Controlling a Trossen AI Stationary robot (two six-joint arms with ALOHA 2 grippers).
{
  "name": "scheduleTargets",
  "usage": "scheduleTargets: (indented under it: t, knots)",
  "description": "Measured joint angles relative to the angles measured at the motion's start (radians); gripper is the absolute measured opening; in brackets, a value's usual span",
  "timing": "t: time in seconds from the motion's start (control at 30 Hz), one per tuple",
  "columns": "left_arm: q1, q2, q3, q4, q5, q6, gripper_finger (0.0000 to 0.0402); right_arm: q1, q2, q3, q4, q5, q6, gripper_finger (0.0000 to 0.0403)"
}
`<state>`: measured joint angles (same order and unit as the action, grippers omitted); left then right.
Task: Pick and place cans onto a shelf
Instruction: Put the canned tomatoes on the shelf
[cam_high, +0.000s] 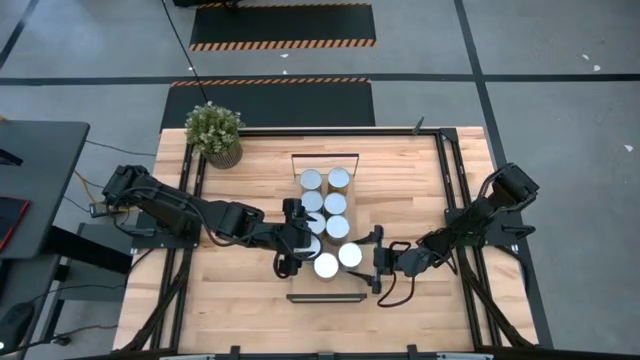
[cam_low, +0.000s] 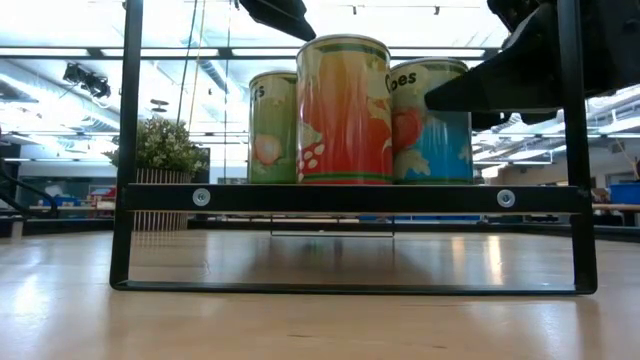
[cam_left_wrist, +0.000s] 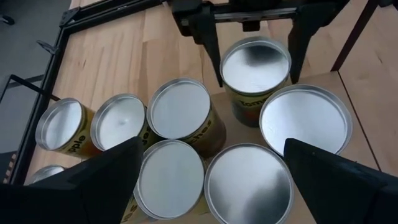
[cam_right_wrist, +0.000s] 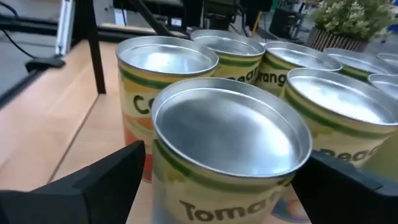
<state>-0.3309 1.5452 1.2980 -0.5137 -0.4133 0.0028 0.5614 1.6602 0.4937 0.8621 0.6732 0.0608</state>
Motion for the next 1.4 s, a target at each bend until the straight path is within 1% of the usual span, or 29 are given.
scheduleTargets:
  t: [0.17,0.4,0.67,0.73,0.8,0.93,1.03,1.13,1.23,1.4]
  knots:
    - [0.0,0.0,0.0,0.0,0.0,-0.019,0.0396,0.001,-0.03,0.024,-0.081,0.016,-0.016,0.0383]
    - [0.006,0.001,0.0,0.0,0.0,-0.013,0.0396,0.001,-0.074,0.03,-0.083,0.036,-0.082,0.0383]
    - [0.0,0.001,0.0,-0.02,0.0,-0.018,0.0396,0.031,-0.179,0.03,-0.097,0.051,-0.147,0.0383]
    - [-0.001,0.001,0.0,-0.054,0.002,-0.018,0.0396,0.055,-0.221,0.031,-0.149,0.082,-0.155,0.0383]
    - [-0.001,0.001,0.0,-0.099,0.003,-0.024,0.0396,0.085,-0.264,0.032,-0.242,0.121,-0.157,0.0383]
    - [0.0,0.001,0.0,-0.142,0.001,-0.068,0.0396,0.128,-0.322,0.032,-0.403,0.164,-0.097,0.0382]
    - [-0.009,0.001,0.0,-0.155,0.0,-0.1,0.0396,0.134,-0.314,0.031,-0.524,0.187,0.014,0.0382]
    - [-0.024,0.001,-0.02,-0.148,0.012,-0.14,0.0396,0.123,-0.261,0.031,-0.538,0.174,0.103,0.0382]
    - [-0.038,0.001,-0.068,-0.148,0.02,-0.182,0.0396,0.121,-0.208,0.031,-0.505,0.181,0.113,0.0382]
    - [-0.047,0.001,-0.116,-0.157,0.012,-0.227,0.0396,0.086,-0.161,0.031,-0.428,0.194,0.068,0.0381]
